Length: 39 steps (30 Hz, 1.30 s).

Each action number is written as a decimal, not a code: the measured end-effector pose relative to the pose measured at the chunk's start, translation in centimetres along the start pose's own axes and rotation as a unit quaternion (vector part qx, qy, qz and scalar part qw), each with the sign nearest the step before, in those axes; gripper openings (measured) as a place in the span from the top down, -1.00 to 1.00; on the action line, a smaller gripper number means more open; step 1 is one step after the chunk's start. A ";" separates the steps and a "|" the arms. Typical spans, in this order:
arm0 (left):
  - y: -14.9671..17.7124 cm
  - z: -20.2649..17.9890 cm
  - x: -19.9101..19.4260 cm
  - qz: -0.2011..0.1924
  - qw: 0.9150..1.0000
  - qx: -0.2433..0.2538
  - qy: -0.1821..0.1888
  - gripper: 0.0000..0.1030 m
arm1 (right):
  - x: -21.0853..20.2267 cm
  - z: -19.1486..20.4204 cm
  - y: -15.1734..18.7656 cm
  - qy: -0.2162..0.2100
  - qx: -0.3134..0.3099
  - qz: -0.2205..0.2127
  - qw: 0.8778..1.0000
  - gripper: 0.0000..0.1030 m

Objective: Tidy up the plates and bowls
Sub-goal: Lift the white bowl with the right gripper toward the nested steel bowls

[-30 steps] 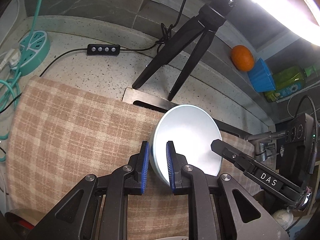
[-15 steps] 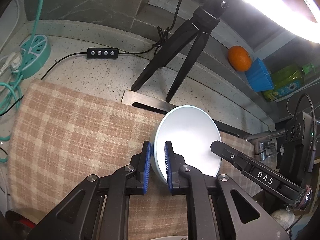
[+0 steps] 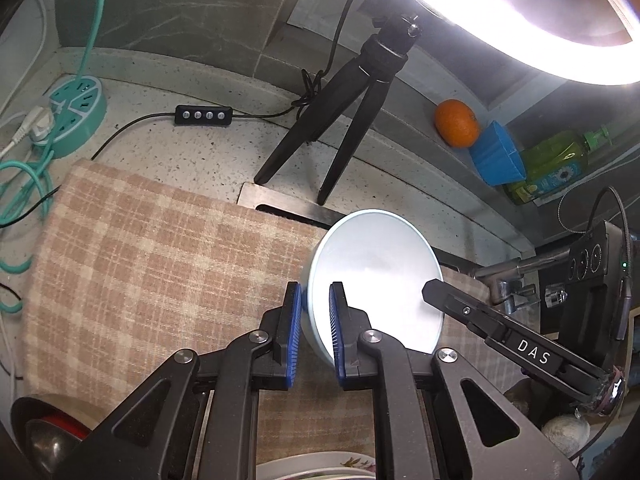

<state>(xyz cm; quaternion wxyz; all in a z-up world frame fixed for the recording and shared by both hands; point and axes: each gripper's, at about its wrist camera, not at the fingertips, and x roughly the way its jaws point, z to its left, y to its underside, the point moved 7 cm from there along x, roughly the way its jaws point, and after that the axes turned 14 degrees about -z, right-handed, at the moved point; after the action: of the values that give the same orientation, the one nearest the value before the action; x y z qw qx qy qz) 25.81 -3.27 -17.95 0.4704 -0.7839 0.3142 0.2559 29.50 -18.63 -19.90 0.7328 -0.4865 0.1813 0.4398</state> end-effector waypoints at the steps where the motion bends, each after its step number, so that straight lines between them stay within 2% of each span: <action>1: 0.0 0.0 -0.2 -0.001 1.000 -0.003 0.002 0.76 | -0.3 0.1 0.0 0.000 -0.001 -0.001 1.000 0.85; 13: 0.2 -0.3 -4.3 -0.024 1.000 -0.004 0.018 0.76 | -4.0 2.3 0.7 -0.011 -0.014 -0.014 1.000 0.85; 21: 0.5 0.5 -7.5 -0.042 0.999 -0.004 0.020 0.76 | -6.0 5.2 1.5 -0.027 -0.024 -0.019 0.999 0.85; 39: 2.2 5.3 -15.9 -0.084 0.996 -0.025 0.006 0.76 | -7.3 13.3 5.3 -0.070 -0.067 -0.002 0.995 0.85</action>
<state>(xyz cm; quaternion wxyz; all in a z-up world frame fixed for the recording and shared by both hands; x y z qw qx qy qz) 12.97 4.74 -10.42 0.4684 -0.8209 0.2432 0.2182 19.02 -9.68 -11.62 0.7107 -0.5029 0.0988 0.4820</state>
